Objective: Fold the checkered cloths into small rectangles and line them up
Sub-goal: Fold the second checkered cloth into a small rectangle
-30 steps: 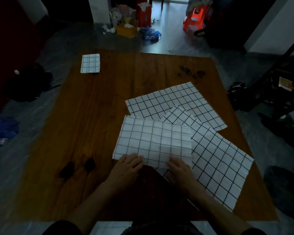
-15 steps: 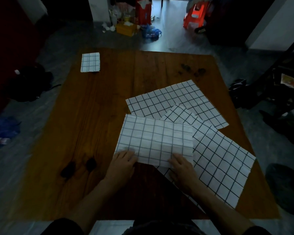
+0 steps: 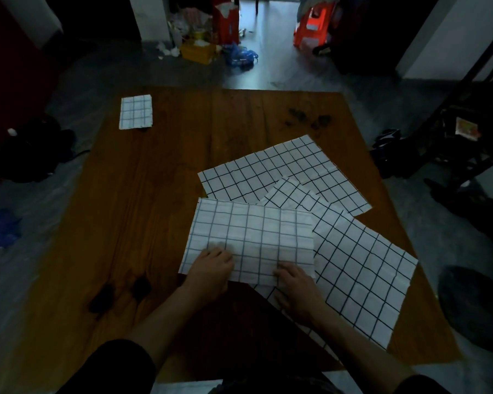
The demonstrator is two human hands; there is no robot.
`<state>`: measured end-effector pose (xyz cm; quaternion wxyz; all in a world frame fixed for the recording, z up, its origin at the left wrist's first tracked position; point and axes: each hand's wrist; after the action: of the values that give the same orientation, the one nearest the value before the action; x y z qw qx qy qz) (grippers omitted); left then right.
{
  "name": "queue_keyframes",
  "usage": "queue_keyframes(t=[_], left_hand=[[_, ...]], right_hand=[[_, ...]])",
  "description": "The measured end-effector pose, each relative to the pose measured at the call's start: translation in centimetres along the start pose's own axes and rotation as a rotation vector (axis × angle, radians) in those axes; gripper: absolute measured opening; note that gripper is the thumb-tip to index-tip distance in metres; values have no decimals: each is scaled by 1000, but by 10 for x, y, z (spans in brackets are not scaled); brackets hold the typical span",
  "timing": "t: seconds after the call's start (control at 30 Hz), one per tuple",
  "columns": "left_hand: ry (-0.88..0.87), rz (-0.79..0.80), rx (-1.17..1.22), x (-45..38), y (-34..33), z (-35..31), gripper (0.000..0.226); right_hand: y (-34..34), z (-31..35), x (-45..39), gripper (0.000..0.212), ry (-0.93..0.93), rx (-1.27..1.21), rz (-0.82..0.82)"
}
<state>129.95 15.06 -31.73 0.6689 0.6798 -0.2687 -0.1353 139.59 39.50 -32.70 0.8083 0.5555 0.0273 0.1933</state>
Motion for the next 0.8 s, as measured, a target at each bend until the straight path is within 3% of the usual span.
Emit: queue_keyframes(t=[0.23, 0.43, 0.6, 0.8], left_hand=[[-19, 27, -68, 0, -2, -5, 35], [-71, 9, -76, -4, 1, -12, 18], [-66, 50, -136, -9, 4, -18, 27], [24, 9, 47, -3, 15, -23, 25]], right_hand=[[4, 1, -2, 55, -13, -15, -13], [6, 2, 0, 54, -9, -16, -14], [8, 3, 0, 54, -22, -53, -9], [14, 7, 6, 52, -38, -98, -102]])
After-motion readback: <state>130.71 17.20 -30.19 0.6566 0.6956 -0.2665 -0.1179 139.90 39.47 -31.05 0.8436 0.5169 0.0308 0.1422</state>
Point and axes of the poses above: each hand's wrist, its own x-axis away from the middle knuckle, its own y-axis out of the back of the hand, z = x × y, and after that the axes turned 14 degrees about y, right-handed
